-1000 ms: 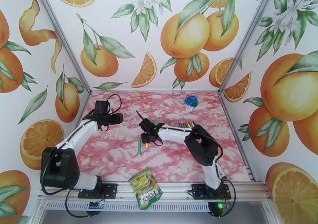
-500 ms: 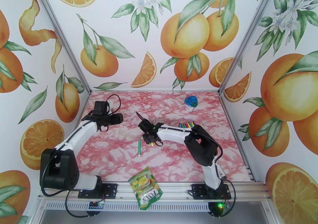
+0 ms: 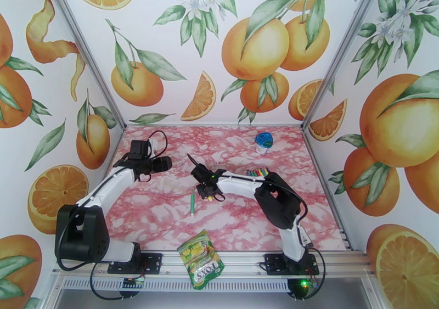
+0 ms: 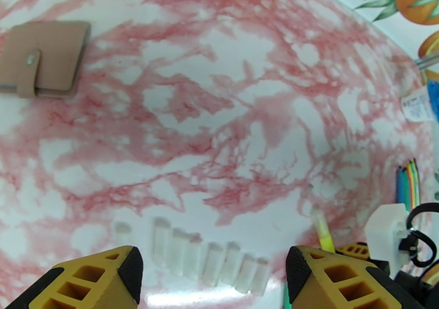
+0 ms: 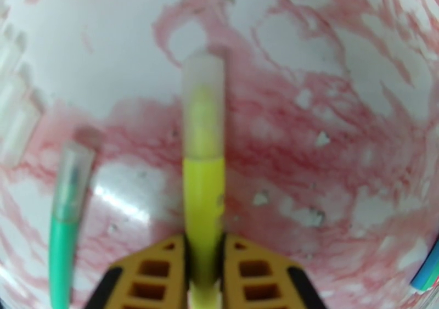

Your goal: Open the pen caps

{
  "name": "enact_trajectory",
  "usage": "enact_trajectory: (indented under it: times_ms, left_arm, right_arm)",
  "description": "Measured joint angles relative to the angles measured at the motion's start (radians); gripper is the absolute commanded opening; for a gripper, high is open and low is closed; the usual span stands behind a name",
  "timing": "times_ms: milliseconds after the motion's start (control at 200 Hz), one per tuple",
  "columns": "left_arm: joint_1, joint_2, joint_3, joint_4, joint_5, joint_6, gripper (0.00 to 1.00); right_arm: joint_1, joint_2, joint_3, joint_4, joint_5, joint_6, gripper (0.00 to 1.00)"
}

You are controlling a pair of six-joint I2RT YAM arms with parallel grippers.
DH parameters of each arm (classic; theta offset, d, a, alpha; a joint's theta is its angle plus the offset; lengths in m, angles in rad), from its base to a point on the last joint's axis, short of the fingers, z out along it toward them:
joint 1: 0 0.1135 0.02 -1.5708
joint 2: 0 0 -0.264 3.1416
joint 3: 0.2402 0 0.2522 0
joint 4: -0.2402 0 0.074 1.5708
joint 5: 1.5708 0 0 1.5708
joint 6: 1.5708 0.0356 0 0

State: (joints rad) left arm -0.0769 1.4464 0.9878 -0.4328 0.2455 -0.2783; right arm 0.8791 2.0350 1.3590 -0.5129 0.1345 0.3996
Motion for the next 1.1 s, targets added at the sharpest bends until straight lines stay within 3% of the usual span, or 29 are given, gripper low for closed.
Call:
enact_trajectory:
  times_ms: [210, 460, 1101]
  left_arm:
    - [-0.013, 0.037, -0.005, 0.077, 0.112, -0.053, 0.73]
    - [-0.101, 0.117, -0.004, 0.167, 0.235, -0.113, 0.73]
    - [-0.232, 0.231, 0.087, 0.303, 0.432, -0.223, 0.61]
  right_arm:
    - [-0.018, -0.082, -0.118, 0.084, -0.002, -0.019, 0.08]
    - [-0.035, -0.205, -0.243, 0.245, -0.029, -0.02, 0.07]
    - [-0.035, -0.339, -0.337, 0.458, -0.049, -0.048, 0.07]
